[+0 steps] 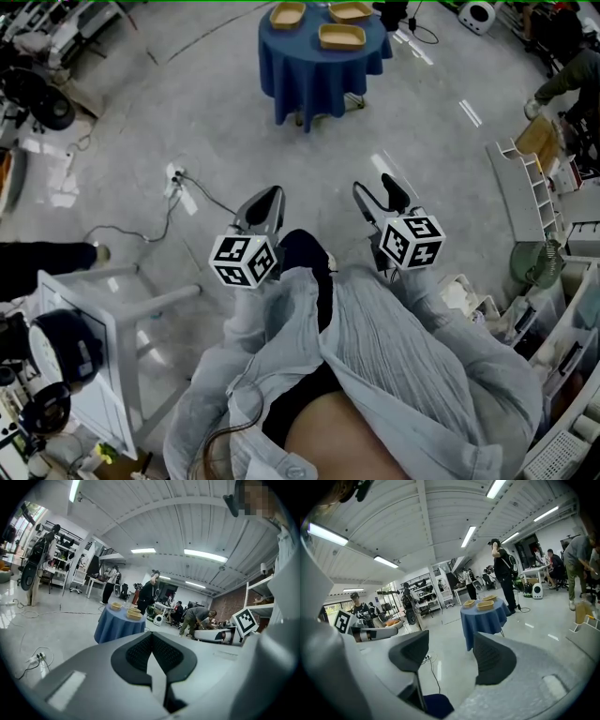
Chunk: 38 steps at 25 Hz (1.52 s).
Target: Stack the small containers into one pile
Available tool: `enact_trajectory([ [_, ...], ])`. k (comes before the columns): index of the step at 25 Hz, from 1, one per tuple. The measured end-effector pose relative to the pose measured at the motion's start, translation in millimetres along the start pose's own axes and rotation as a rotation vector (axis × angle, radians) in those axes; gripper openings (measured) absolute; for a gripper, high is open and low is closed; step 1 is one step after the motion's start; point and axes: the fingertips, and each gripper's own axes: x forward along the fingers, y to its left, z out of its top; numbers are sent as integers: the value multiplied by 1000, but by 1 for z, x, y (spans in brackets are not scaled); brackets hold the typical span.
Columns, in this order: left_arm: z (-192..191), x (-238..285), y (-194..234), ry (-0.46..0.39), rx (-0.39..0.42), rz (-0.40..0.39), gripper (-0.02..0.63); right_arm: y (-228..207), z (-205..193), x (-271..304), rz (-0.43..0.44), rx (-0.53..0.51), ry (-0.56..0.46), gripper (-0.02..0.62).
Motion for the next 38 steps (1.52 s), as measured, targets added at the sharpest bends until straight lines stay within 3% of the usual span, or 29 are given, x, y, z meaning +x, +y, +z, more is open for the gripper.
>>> enact_trajectory([
  [12,6,29,22,35,-2,14,15,-14,0,34,-1,30,41,290],
  [38,106,164,118,39,12,-35,15,-63,109,170,-73,40,7,290],
])
